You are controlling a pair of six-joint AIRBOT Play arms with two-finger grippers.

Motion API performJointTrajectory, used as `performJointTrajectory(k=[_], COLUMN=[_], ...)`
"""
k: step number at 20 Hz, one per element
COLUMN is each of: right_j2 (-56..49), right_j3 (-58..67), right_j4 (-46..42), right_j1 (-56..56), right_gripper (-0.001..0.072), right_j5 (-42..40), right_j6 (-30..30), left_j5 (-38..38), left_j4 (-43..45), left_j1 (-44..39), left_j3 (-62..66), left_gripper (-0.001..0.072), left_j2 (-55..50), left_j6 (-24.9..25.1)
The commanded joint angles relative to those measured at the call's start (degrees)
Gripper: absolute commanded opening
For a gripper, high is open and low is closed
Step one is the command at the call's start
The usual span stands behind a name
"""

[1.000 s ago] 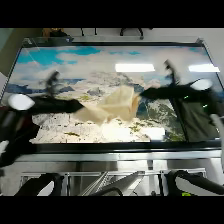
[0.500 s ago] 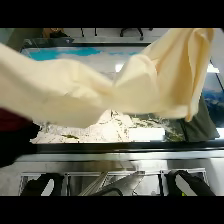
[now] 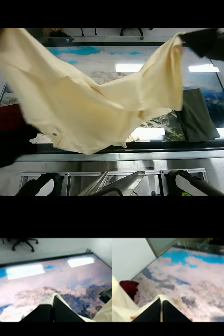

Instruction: Fold the shirts.

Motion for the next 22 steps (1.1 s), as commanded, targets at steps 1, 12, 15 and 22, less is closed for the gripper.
performJointTrajectory(k=[1,12,15,22], right_j2=[-7.63,-26.91,-26.58,-27.50], right_j3=[-12.85,-16.13,-16.20,-24.59], right_j4=[-4.98,-16.94,-19.67,-21.29], right_j1=[0.07,-4.90,-9.38,-10.01], right_gripper=[0.0025,0.0403,0.0351,0.0294], right_j5=[-3.17,-21.03,-11.78,-6.43], right_j6=[0.07,-3.65,-0.72,-0.48], left_j5=[9.42,-3.26,-13.11,-9.09], left_j4=[0.20,0.13,0.20,0.68], left_j1=[-4.31,1.14,5.05,6.91], left_j3=[-5.77,11.30,1.73,-38.82], left_gripper=[0.0014,0.0681,0.0681,0.0670], left_j2=[-14.86,-41.09,-35.91,-20.15], left_j6=[8.35,-5.60,-7.54,-6.73])
